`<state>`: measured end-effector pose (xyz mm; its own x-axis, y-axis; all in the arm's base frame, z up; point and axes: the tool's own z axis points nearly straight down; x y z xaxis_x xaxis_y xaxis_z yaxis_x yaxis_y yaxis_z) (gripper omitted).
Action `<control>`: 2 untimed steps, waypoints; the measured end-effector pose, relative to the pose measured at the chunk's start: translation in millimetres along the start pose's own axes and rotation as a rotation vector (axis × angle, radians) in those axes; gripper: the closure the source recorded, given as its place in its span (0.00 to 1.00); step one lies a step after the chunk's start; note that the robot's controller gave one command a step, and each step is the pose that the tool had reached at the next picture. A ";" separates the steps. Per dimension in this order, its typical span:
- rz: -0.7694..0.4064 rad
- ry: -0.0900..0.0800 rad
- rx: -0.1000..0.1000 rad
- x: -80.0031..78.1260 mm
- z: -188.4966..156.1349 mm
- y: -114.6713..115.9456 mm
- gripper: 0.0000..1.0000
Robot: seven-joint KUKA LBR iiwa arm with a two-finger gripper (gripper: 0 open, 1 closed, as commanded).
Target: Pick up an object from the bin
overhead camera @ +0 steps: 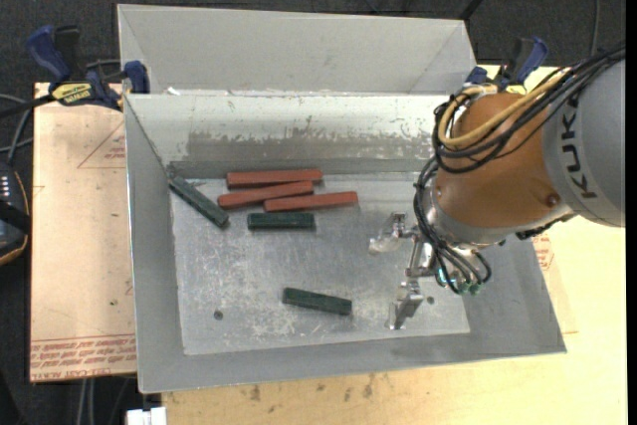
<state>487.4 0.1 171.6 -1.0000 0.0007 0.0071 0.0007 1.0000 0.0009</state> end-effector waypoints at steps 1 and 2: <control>0.000 -0.007 0.000 -1.7 -2.9 0.0 0.00; -0.112 -0.026 -0.002 -32.4 93.8 78.8 1.00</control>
Offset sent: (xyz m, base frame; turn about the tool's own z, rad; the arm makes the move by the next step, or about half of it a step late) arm 0.0256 0.0768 -0.1016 -0.1109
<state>519.2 79.0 77.7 -0.9937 -0.1109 -0.0190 -0.1110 0.9938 0.0027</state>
